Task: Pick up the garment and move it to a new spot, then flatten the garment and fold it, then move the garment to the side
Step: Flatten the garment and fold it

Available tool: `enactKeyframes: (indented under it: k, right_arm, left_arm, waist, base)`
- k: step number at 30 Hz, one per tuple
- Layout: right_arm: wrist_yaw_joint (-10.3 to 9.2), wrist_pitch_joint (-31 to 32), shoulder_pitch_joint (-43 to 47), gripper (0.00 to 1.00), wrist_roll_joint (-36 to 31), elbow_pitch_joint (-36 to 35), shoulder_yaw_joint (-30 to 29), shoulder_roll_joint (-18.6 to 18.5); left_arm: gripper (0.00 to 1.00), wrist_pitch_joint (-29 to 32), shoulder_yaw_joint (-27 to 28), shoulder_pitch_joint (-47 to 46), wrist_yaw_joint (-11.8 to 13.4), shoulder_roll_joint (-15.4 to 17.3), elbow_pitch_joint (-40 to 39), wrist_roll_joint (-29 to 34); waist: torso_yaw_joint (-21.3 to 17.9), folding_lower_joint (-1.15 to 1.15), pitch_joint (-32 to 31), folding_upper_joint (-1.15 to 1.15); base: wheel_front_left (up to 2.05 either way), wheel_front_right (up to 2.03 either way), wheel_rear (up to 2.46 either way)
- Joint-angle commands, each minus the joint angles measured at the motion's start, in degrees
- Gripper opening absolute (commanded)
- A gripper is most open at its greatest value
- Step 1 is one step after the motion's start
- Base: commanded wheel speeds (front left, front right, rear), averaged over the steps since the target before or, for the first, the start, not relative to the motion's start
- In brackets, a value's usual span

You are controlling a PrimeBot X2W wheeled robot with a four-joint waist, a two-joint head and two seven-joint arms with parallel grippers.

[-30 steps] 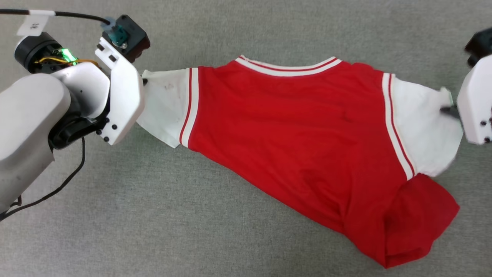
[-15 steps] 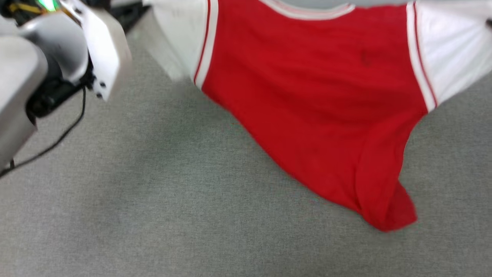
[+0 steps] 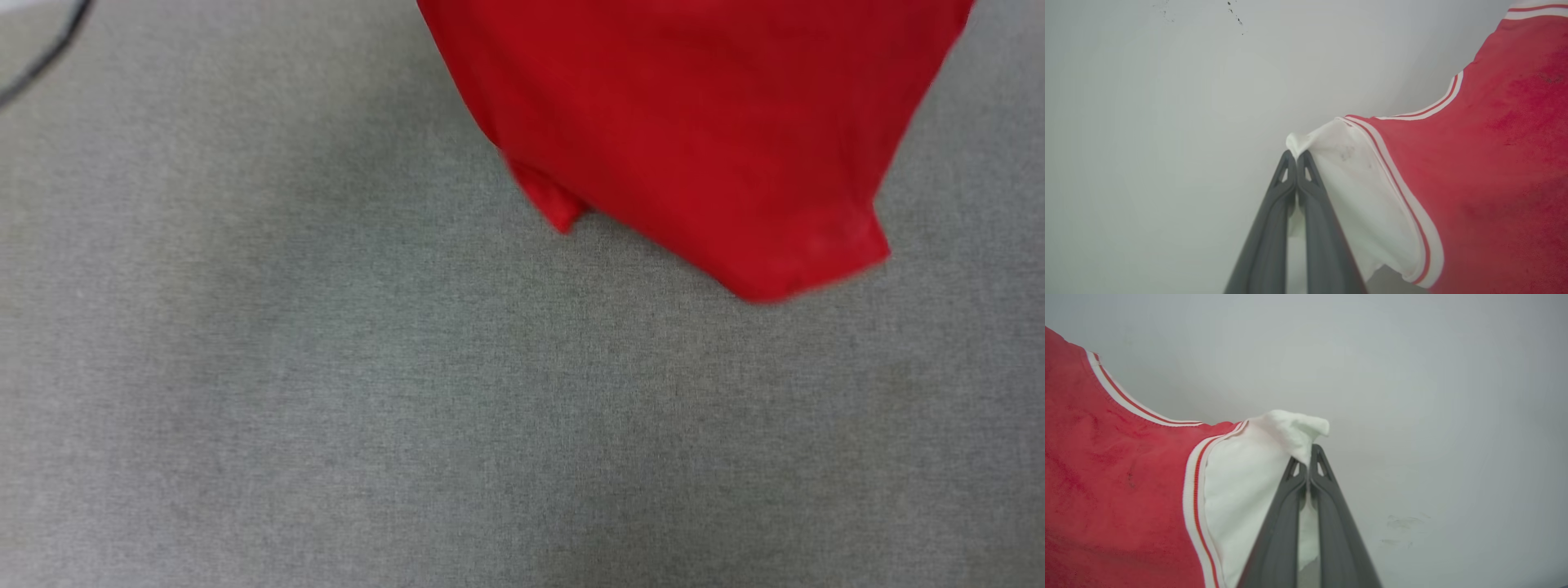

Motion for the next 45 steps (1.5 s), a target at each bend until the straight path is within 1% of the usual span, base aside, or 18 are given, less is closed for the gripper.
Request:
enactKeyframes:
  k: [1, 6, 10, 14, 19, 22, 24, 27, 30, 32, 34, 35, 38, 39, 43, 45]
  right_arm:
    - [-0.07, -0.9, -2.8, 0.0, -1.0, 1.4, -0.2, 1.1]
    - [-0.07, -5.4, -14.0, 0.0, -6.9, 9.1, -1.0, 4.4]
    - [-0.07, -10.0, -21.0, 0.0, -10.7, 14.4, -2.1, 6.8]
    - [-0.07, -12.7, -25.0, 0.0, -12.4, 18.9, -1.1, 8.7]
    - [-0.07, -15.3, -25.9, 0.0, -11.8, 23.8, 1.0, 10.7]
    - [-0.07, -17.3, -23.7, 0.0, -10.2, 26.3, 2.3, 11.9]
    - [-0.07, -18.7, -21.5, 0.0, -10.1, 27.7, 4.4, 12.8]
    - [-0.07, -20.6, -17.4, 0.0, -8.0, 29.0, 7.8, 14.5]
    - [-0.07, -22.4, -12.6, 0.0, -5.1, 29.5, 11.0, 15.6]
    - [-0.07, -23.3, -8.5, 0.0, -2.7, 29.4, 13.2, 16.3]
    - [-0.07, -24.0, -4.5, 0.0, -0.5, 29.0, 15.3, 16.4]
    - [-0.07, -24.1, -2.7, 0.0, 0.6, 28.8, 16.3, 16.4]
    - [-0.07, -24.9, 3.6, 0.0, 3.8, 28.3, 19.3, 15.8]
    - [-0.07, -24.9, 3.6, 0.0, 3.8, 28.3, 19.3, 15.8]
    - [-0.07, -26.3, 11.4, 0.0, 8.1, 26.4, 23.1, 13.5]
    - [-0.07, -26.8, 15.4, 0.0, 10.1, 25.0, 25.2, 12.0]
  left_arm:
    - [0.0, -0.6, 0.5, -2.2, -0.1, -0.7, 1.1, 0.4]
    - [0.0, -4.2, 1.7, -10.3, -0.3, -4.6, 7.7, 2.8]
    - [0.0, -7.0, 2.2, -15.7, -0.7, -6.7, 12.5, 4.5]
    - [0.0, -9.8, 2.9, -19.7, -1.4, -8.2, 16.0, 4.7]
    - [0.0, -12.1, 2.0, -19.8, -2.2, -9.5, 20.8, 4.0]
    - [0.0, -14.5, 0.7, -16.8, -2.6, -9.9, 22.4, 3.7]
    - [0.0, -16.1, -0.3, -14.1, -2.8, -10.2, 23.3, 3.1]
    - [0.0, -17.9, -1.6, -9.6, -2.8, -10.5, 24.0, 1.5]
    - [0.0, -19.2, -3.5, -4.3, -2.8, -10.3, 23.2, -0.5]
    - [0.0, -20.0, -4.7, -0.5, -2.8, -9.4, 22.4, -2.0]
    - [0.0, -20.2, -6.2, 3.8, -2.8, -8.4, 21.1, -3.6]
    - [0.0, -20.8, -6.5, 5.6, -2.8, -7.5, 20.7, -4.3]
    - [0.0, -22.0, -7.5, 12.9, -2.8, -6.2, 18.9, -6.4]
    - [0.0, -22.0, -7.5, 12.9, -2.8, -6.2, 18.9, -6.4]
    - [0.0, -23.2, -8.2, 23.3, -2.7, -3.9, 16.2, -9.0]
    - [0.0, -23.7, -7.7, 28.3, -1.5, -2.6, 14.3, -10.3]
  waist:
    - [-0.6, 0.0, 2.3, 0.0]
    - [-0.4, 0.0, 5.8, 0.0]
    - [-0.3, 0.0, 8.0, 0.0]
    - [-0.1, 0.0, 9.1, 0.0]
    - [0.0, 0.0, 9.8, 0.0]
    - [-0.1, 0.0, 9.4, 0.0]
    - [-0.1, 0.0, 8.9, 0.0]
    - [-0.2, 0.0, 7.7, 0.0]
    - [-0.1, 0.0, 6.2, 0.0]
    - [-0.3, 0.0, 5.0, 0.0]
    - [-0.3, 0.0, 3.7, 0.0]
    - [-0.6, 0.0, 3.0, 0.0]
    - [-0.7, 0.0, 0.7, 0.0]
    - [-0.7, 0.0, 0.7, 0.0]
    - [-0.7, 0.0, -2.5, 0.0]
    - [-0.8, 0.0, -4.2, 0.0]
  base:
    - [0.0, 0.0, 0.0]
    - [0.0, 0.0, 0.0]
    - [0.0, 0.0, 0.0]
    - [0.0, 0.0, 0.0]
    - [0.0, 0.0, 0.0]
    - [0.0, 0.0, 0.0]
    - [0.0, 0.0, 0.0]
    - [0.0, 0.0, 0.0]
    - [0.0, 0.0, 0.0]
    - [0.0, 0.0, 0.0]
    - [0.0, 0.0, 0.0]
    - [0.0, 0.0, 0.0]
    - [0.0, 0.0, 0.0]
    - [0.0, 0.0, 0.0]
    - [0.0, 0.0, 0.0]
    - [0.0, 0.0, 0.0]
